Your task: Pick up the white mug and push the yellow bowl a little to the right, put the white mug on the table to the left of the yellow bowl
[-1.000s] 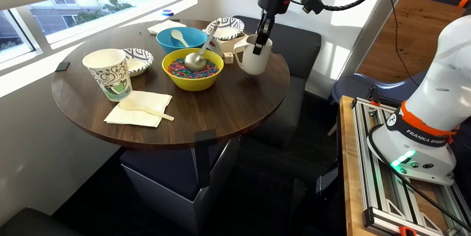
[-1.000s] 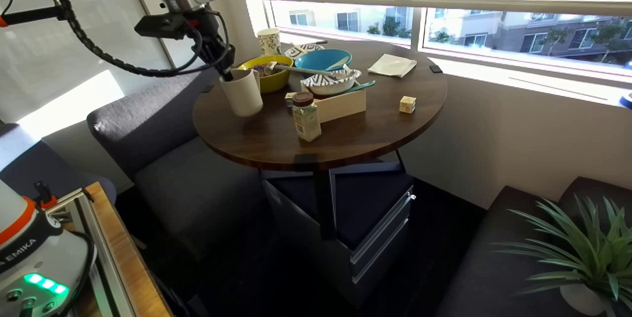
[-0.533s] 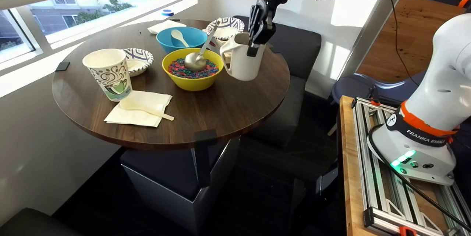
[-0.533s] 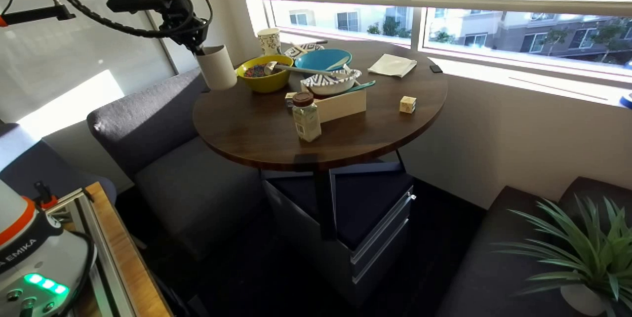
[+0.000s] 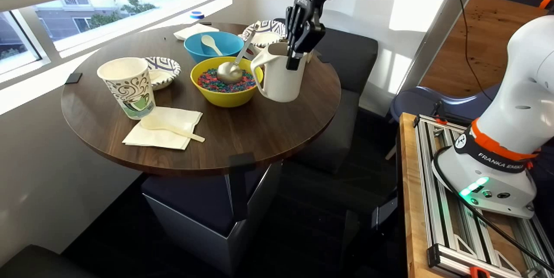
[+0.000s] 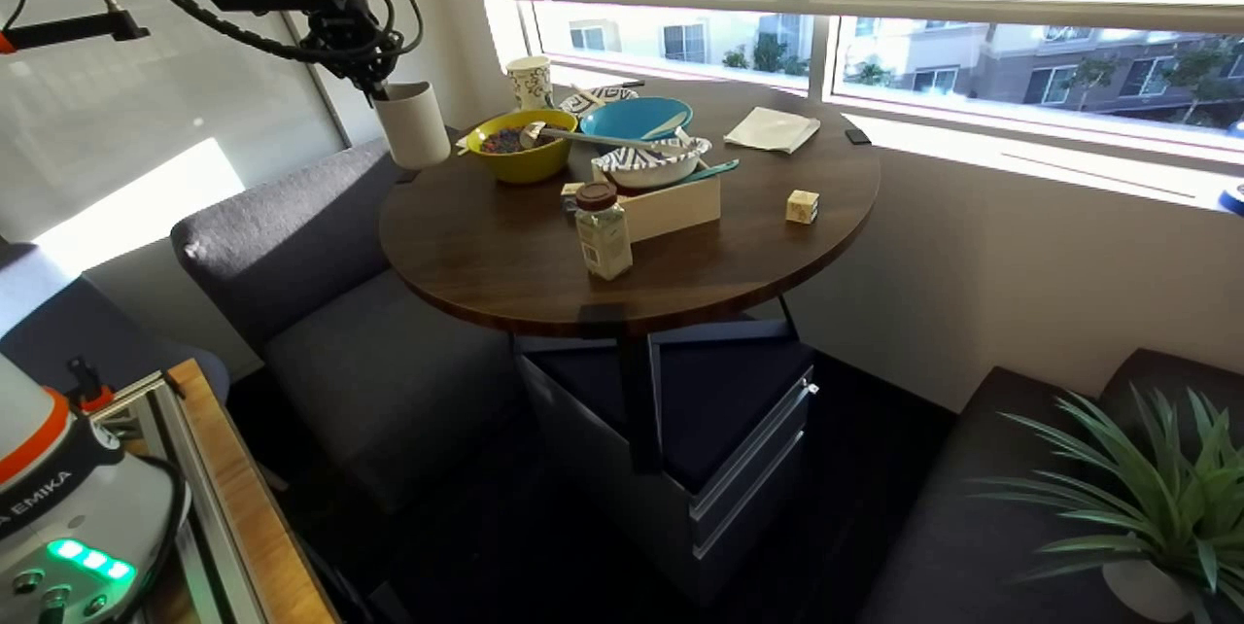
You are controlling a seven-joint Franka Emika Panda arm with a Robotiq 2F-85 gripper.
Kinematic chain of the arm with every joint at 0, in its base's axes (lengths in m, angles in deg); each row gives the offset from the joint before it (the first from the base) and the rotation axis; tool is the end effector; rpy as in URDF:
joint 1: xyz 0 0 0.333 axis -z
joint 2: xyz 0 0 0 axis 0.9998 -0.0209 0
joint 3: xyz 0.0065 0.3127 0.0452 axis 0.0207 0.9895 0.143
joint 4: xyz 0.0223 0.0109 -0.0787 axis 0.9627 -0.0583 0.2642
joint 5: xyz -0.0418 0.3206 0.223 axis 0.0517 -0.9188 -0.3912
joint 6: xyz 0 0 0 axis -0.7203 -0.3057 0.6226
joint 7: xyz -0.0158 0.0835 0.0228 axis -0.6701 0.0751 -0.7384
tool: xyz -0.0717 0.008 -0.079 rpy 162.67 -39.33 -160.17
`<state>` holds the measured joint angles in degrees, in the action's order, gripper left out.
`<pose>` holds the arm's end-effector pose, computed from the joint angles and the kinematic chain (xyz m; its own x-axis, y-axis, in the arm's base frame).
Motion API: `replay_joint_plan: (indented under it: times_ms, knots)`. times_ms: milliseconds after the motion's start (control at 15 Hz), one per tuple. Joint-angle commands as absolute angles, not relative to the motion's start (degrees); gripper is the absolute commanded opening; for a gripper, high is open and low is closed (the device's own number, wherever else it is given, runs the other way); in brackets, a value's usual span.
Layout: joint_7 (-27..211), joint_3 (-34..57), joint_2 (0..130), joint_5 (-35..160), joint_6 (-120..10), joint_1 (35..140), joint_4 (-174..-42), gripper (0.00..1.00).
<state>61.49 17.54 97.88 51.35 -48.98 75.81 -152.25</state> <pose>0.4482 0.1252 0.4398 0.7960 0.5832 0.1619 0.5960 -0.8019 -0.0420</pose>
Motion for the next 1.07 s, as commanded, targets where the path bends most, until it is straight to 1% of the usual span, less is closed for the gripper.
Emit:
replay_joint_plan:
  times_ms: [0,67,400,800,1000]
  knots:
    - [61.4,18.0,97.9,51.2,-48.8,76.3,-152.2,0.05]
    - [61.4,18.0,97.9,51.2,-48.8,76.3,-152.1,0.01]
    - [56.8,19.3,87.0,50.2,-48.7,75.0,-141.2,0.01]
    - [52.3,23.2,74.8,47.3,-46.5,76.2,-126.3,0.01]
    - [54.6,24.8,69.6,50.6,-46.8,76.8,-120.5,0.01]
